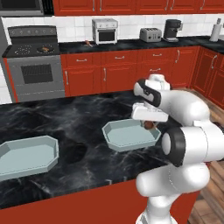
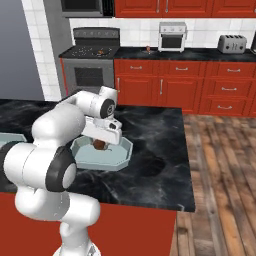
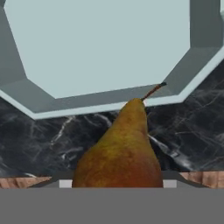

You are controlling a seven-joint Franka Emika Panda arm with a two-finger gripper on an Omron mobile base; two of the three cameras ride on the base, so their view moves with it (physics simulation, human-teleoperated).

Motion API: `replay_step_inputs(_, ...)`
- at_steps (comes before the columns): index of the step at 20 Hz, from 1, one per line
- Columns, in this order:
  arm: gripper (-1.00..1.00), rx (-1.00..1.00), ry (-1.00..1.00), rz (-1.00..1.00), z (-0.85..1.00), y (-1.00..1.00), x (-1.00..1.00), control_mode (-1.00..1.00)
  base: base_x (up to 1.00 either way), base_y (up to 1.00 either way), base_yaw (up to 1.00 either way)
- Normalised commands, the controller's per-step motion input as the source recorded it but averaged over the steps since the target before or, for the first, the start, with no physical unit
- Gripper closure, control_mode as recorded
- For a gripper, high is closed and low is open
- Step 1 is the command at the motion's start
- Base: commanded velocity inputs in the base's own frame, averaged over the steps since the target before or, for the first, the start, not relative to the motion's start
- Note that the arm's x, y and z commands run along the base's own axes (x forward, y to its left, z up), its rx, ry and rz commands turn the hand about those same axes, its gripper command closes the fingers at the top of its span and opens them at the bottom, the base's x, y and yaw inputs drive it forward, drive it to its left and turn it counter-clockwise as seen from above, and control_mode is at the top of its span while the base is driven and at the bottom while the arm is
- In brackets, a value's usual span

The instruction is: Place the cold items (broccoli and pear) from the fridge in one tupperware on the dining counter. Place the warm items (hot dog and kebab skewer) in the stove area in another tupperware.

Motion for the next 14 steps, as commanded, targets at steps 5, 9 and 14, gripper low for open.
replay_step_inputs(5,1.0,0.0,0.0,0.0,-0.42,0.0,0.36,-1.0,0.0,0.0,0.0)
replay_step_inputs(9,1.0,0.0,0.0,0.0,-0.4,0.0,0.29,-1.0,0.0,0.0,0.0)
replay_step_inputs(14,1.0,0.0,0.0,0.0,-0.39,0.0,0.2,-1.0,0.0,0.0,0.0)
